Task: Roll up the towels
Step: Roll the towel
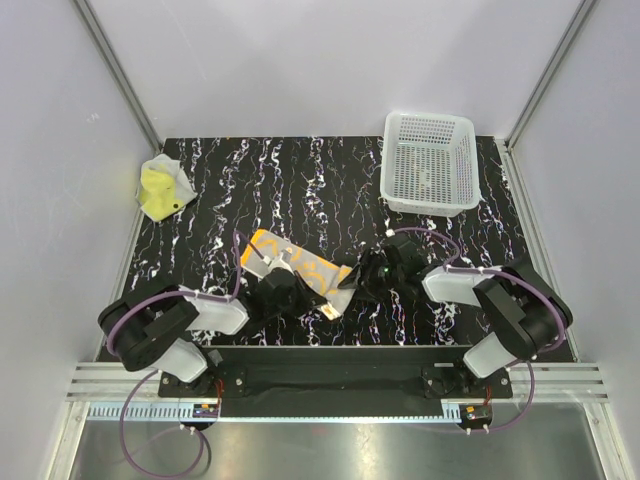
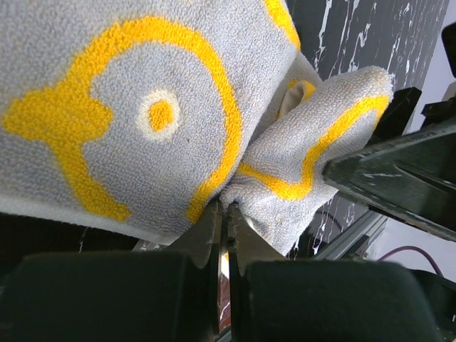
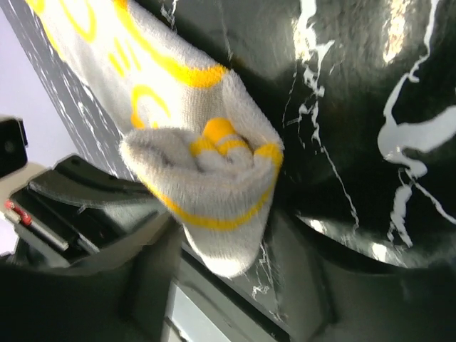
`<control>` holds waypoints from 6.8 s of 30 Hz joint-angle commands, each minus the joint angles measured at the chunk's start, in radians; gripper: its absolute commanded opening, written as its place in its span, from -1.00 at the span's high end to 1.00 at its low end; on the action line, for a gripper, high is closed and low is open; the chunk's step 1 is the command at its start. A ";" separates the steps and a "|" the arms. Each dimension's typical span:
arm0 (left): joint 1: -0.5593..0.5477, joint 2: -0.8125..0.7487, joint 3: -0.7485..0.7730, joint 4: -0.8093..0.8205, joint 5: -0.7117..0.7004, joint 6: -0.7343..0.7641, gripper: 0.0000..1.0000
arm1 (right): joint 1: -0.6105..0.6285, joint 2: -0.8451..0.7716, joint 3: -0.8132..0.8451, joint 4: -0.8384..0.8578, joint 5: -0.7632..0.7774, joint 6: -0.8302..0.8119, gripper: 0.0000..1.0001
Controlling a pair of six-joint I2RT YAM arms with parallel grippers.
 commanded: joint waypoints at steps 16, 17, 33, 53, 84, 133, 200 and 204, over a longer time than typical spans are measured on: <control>-0.189 -0.196 0.203 -0.596 -0.410 0.233 -0.60 | 0.017 0.075 0.063 -0.006 0.028 -0.019 0.76; -0.273 -0.207 0.266 -0.638 -0.543 0.254 -0.60 | 0.017 0.074 0.067 -0.032 0.026 -0.022 0.76; -0.689 0.135 0.540 -0.565 -0.983 0.722 -0.49 | 0.019 -0.009 0.168 -0.305 0.023 -0.078 0.75; -0.606 0.285 0.610 -0.634 -0.882 0.689 1.00 | 0.019 -0.083 0.135 -0.353 -0.034 -0.094 0.65; -0.209 -0.153 0.104 -0.004 -0.011 0.494 1.00 | -0.103 -0.403 0.170 -0.568 0.103 -0.128 -0.99; 0.282 0.215 -0.201 0.727 0.454 0.063 0.74 | 0.043 0.147 0.070 0.215 -0.003 0.024 0.56; -0.559 0.411 0.692 -0.855 -0.951 0.612 0.48 | 0.046 0.009 0.150 -0.255 -0.017 -0.022 0.56; -0.559 0.374 0.702 -0.890 -0.916 0.621 0.84 | 0.048 0.000 0.148 -0.264 -0.014 -0.029 0.46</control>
